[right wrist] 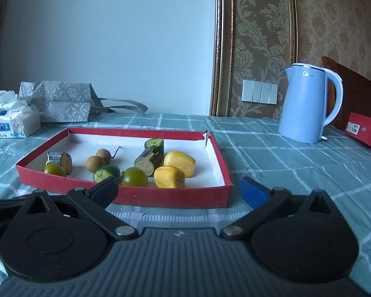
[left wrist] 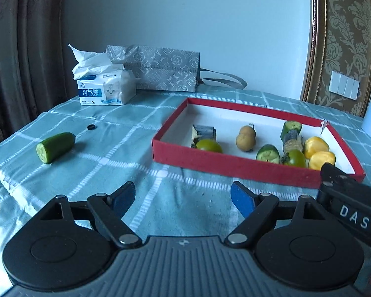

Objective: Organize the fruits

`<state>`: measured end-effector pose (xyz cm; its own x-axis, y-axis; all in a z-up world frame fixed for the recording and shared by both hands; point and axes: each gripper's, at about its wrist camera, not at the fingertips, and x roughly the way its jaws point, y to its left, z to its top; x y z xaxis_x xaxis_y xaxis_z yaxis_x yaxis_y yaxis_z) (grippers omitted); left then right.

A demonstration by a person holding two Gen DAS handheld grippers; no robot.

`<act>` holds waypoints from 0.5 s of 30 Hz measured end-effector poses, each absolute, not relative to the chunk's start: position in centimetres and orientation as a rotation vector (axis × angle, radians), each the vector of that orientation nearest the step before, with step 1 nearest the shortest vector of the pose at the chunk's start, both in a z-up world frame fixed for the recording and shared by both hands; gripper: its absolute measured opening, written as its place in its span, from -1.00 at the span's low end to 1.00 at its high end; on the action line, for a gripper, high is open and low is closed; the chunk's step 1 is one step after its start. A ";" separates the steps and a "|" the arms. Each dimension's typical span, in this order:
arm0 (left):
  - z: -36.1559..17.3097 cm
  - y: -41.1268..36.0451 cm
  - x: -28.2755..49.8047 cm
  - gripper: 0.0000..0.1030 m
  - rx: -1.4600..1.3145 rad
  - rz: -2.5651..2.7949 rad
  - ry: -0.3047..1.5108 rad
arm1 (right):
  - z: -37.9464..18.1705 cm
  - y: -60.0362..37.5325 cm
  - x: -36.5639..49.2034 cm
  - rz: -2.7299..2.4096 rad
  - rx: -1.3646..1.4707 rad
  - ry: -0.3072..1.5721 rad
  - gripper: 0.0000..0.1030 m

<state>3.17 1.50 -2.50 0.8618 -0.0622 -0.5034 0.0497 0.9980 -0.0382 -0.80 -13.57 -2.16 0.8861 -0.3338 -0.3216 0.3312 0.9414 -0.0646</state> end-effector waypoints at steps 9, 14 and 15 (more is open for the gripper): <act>-2.5 1.7 3.5 0.64 -0.058 -0.103 0.555 | -2.4 -14.1 -0.8 -0.348 0.019 0.326 1.00; -2.8 1.8 3.8 0.64 -0.060 -0.104 0.580 | -2.3 -14.2 -0.8 -0.331 0.024 0.321 1.00; -2.9 1.8 3.8 0.64 -0.056 -0.105 0.581 | -2.3 -14.2 -0.9 -0.323 0.026 0.322 1.00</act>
<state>3.83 1.75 -2.86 0.8307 -0.1149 -0.5448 0.0835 0.9931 -0.0821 -0.85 -14.21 -2.31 0.8980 -0.3074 -0.3147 0.3155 0.9486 -0.0263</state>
